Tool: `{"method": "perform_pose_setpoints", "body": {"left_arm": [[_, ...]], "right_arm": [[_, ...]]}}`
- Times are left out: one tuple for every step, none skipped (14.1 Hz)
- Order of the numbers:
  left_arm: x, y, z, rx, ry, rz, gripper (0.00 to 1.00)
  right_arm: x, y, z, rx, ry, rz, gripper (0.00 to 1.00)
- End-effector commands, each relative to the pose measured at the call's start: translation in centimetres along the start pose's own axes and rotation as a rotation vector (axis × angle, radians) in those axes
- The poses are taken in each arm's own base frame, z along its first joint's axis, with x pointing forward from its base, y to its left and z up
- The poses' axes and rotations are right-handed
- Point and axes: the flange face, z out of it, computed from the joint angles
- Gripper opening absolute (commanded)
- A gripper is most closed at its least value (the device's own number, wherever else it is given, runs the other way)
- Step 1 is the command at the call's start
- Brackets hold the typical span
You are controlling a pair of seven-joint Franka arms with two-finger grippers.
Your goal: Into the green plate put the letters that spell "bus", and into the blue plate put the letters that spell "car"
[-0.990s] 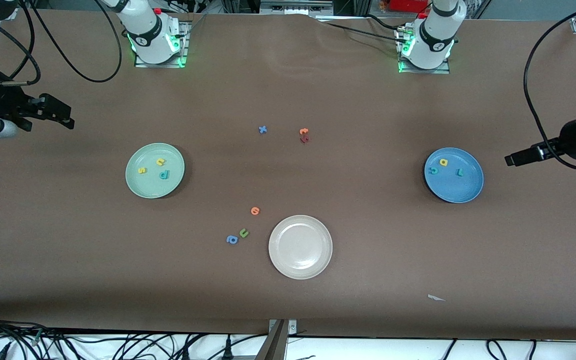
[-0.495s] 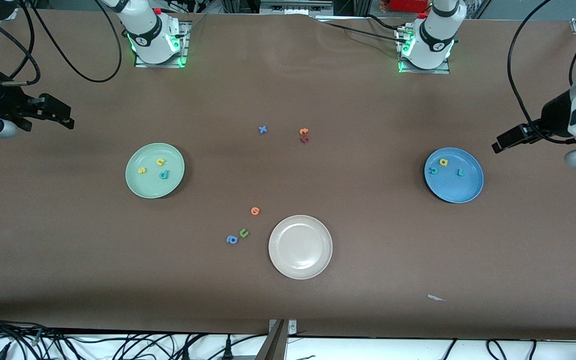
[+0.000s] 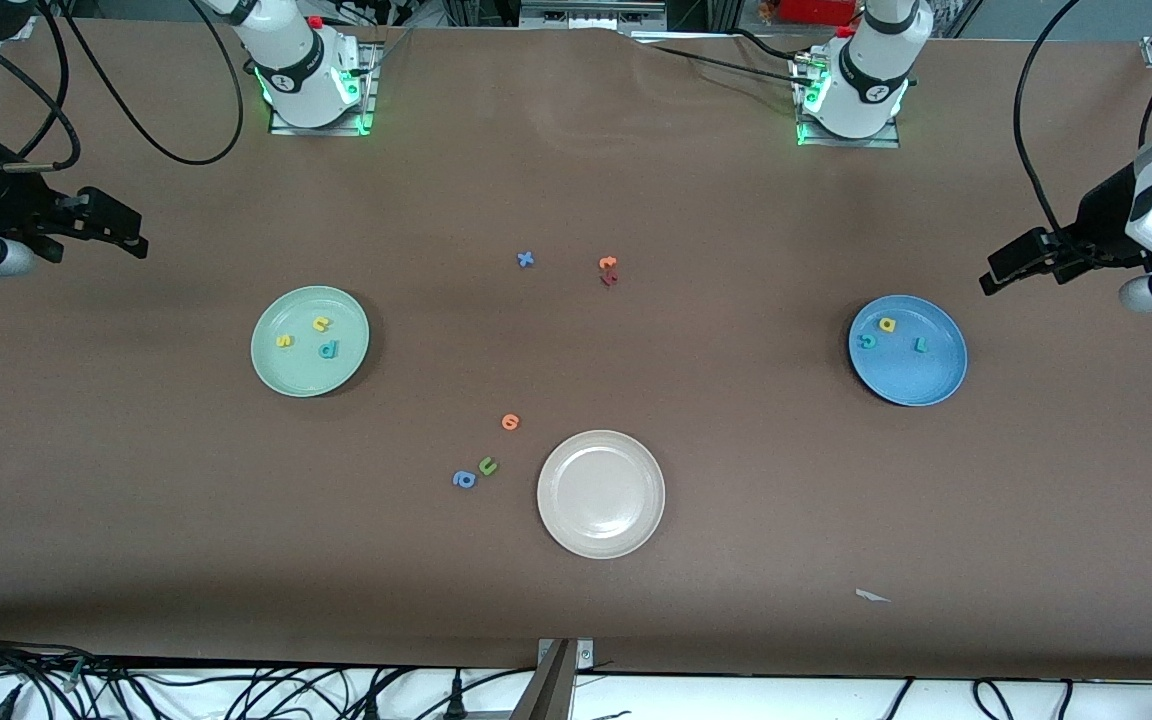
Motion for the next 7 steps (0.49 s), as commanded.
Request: {"method": "perform_pose_setpoints", "body": {"left_arm": [[0.13,-0.04,-0.3,-0.011,0.007,0.043,0.99],[0.13,0.14,-0.26,-0.011,0.007,0.062,0.99],[0.13,0.14,-0.26,-0.011,0.007,0.072,0.99],[0.17,-0.03,-0.28,-0.011,0.007,0.08,0.99],[0.24,-0.31,-0.31,-0.008,0.008,0.088,1.0],[0.32,-0.59,-0.6,0.017,0.017,0.105,1.0],[0.35,-0.64,-0.69,0.033,0.017,0.118,1.0]], "right_arm": [[-0.5,0.16,-0.4,-0.013,0.0,-0.001,1.0],[-0.5,0.16,-0.4,-0.013,0.0,-0.001,1.0],[-0.5,0.16,-0.4,-0.013,0.0,-0.001,1.0],[-0.5,0.16,-0.4,-0.013,0.0,-0.001,1.0],[-0.5,0.14,-0.4,-0.011,0.0,-0.001,1.0],[-0.5,0.16,-0.4,-0.013,0.0,-0.001,1.0],[-0.5,0.14,-0.4,-0.011,0.0,-0.001,1.0]]}}
